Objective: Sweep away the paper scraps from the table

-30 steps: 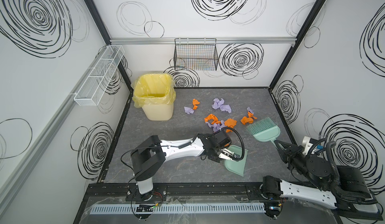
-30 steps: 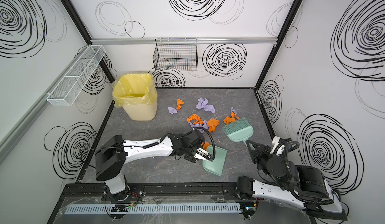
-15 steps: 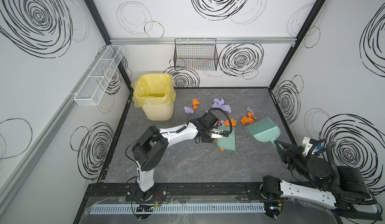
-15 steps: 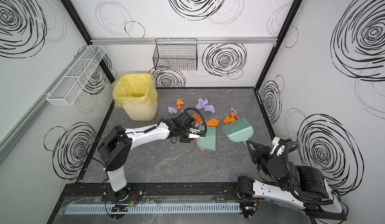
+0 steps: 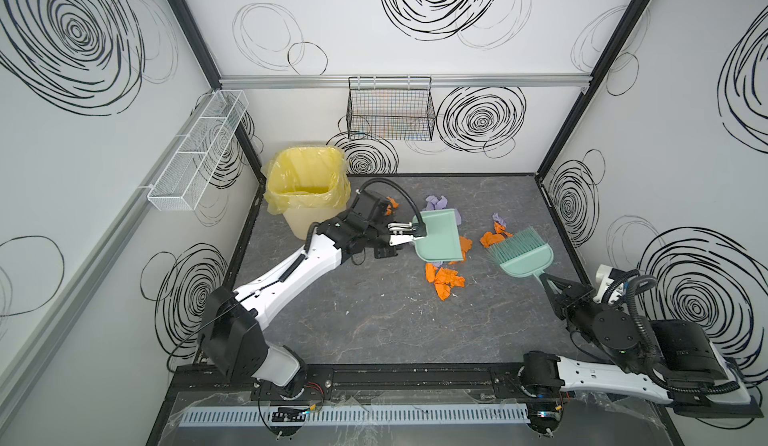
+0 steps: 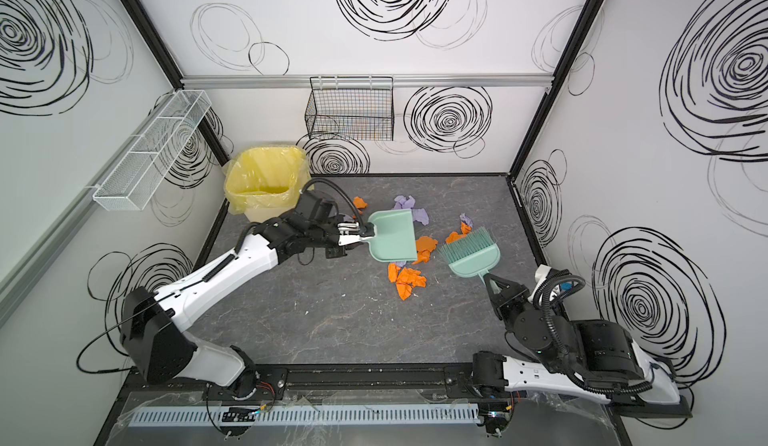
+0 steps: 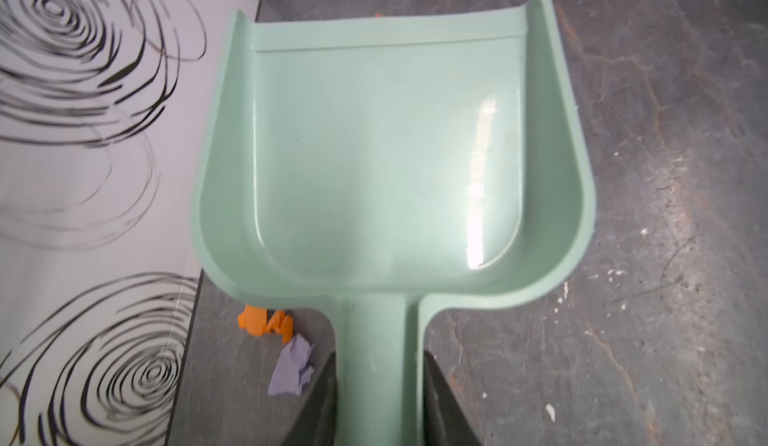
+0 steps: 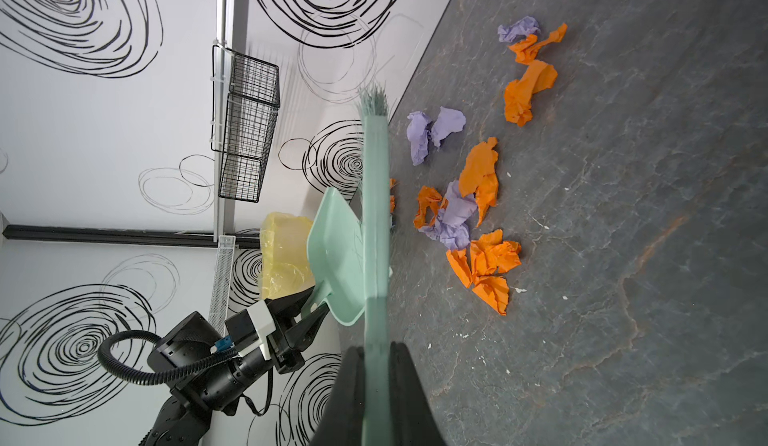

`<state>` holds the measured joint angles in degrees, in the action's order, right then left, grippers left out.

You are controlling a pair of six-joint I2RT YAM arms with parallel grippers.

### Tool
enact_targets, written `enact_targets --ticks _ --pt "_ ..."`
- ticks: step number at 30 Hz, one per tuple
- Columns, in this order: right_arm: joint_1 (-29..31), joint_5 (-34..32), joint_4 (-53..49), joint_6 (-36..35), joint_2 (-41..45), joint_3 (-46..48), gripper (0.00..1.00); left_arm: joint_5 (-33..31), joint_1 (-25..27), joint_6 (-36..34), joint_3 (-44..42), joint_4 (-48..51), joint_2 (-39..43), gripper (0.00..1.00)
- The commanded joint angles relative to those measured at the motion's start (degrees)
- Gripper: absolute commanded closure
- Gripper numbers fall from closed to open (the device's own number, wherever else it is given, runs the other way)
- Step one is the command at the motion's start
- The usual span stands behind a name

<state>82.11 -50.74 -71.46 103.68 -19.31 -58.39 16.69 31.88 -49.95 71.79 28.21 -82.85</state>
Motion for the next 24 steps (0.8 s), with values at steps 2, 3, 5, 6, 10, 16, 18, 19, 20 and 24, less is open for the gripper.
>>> enact_targets --ticks 2,3,5,6,10,16,18,19,20,24 --pt "7.74 -14.05 -0.17 4.01 -2.79 -0.60 1.00 5.56 -8.30 -2.08 -6.02 3.26 4.80 1.00" --pt "10.66 -16.76 -0.16 5.55 -3.09 -0.14 1.00 6.80 -10.67 -2.48 -7.07 3.78 6.18 1.00" --pt "16.41 -22.09 -0.13 8.90 -3.12 1.08 1.00 9.04 -15.21 -3.19 -8.37 4.79 8.45 1.00" --pt "19.48 -24.85 -0.08 10.36 -3.10 1.79 1.00 10.27 -17.37 -3.60 -8.86 5.45 9.60 1.00" --pt "28.55 -33.09 0.68 13.50 -1.67 4.29 1.00 14.20 -24.46 -4.87 -10.39 7.34 12.41 1.00" --pt "37.19 -39.56 57.77 -44.07 8.19 14.40 1.00 17.14 -28.53 -4.79 -12.08 7.83 13.22 1.00" --pt "41.06 -46.41 97.43 -79.04 9.78 22.86 1.00 17.41 -28.63 -4.33 -12.07 7.62 13.24 1.00" --pt "41.85 -46.89 89.54 -75.05 9.03 21.22 1.00 17.65 -28.70 -4.10 -11.98 7.49 13.20 1.00" --pt "42.56 -46.97 72.10 -60.95 7.92 17.12 1.00 17.91 -28.76 -3.83 -11.86 7.39 13.30 1.00" --pt "38.72 -47.08 81.44 -70.03 5.09 16.08 1.00 18.20 -28.80 -3.45 -11.72 6.93 13.23 1.00"
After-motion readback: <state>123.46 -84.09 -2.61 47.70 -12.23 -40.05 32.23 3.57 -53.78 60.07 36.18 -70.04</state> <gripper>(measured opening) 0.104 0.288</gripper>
